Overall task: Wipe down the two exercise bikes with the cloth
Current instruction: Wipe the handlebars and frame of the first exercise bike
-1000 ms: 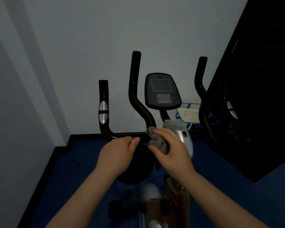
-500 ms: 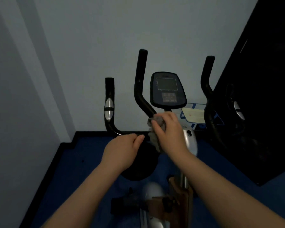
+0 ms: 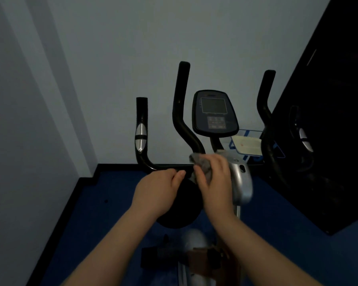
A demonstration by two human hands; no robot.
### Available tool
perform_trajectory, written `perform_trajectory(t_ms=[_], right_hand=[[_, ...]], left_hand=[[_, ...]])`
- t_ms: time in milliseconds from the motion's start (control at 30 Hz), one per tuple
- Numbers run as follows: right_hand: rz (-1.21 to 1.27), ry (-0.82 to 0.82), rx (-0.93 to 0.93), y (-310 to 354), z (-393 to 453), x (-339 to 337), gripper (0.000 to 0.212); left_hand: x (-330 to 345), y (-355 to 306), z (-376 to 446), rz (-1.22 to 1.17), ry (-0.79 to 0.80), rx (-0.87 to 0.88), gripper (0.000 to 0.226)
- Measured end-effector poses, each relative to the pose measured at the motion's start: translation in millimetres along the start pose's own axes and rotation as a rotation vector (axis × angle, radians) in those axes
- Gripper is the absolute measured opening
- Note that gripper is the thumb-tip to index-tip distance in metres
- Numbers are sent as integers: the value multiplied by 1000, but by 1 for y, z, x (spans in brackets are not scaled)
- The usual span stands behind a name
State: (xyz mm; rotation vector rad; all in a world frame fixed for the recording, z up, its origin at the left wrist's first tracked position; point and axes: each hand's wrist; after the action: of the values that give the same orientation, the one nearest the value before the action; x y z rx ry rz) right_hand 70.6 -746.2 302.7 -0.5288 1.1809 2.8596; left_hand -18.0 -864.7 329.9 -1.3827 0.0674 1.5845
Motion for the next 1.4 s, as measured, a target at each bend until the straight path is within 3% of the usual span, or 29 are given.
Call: perform_trajectory(t_ms=[167, 333, 500, 633, 700, 867, 1067, 1233, 1400], right_hand=[[-18, 173, -135, -7, 41, -5, 20], [32, -16, 32, -3, 14, 2, 15], [-22, 55, -1, -5, 34, 5, 17], [30, -29, 102, 3, 33, 15, 9], [30, -46, 63, -2, 5, 4, 13], [2, 91, -27, -5, 37, 5, 11], [46, -23, 91, -5, 13, 6, 9], [16, 109, 30, -5, 40, 4, 5], [25, -3, 59, 3, 14, 5, 9]], left_hand=[[1, 1, 0, 8, -7, 3, 44], [1, 0, 0, 20, -14, 6, 44], [2, 0, 1, 18, -3, -2, 45], [0, 0, 0, 19, -5, -5, 45], [1, -1, -1, 29, -13, 4, 44], [4, 1, 1, 40, -3, -6, 44], [5, 2, 0, 45, -24, 7, 44], [6, 2, 2, 42, -3, -4, 45], [4, 2, 1, 44, -15, -2, 45]])
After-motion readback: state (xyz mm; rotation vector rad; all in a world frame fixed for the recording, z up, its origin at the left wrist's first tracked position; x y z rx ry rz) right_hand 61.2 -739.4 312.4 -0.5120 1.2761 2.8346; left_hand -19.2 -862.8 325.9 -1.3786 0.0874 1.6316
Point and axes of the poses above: each hand's wrist, its own z-axis towards the middle knuckle, its own x-axis out of the palm, y = z × x, and after that the axes turned 15 degrees about -y, right-handed
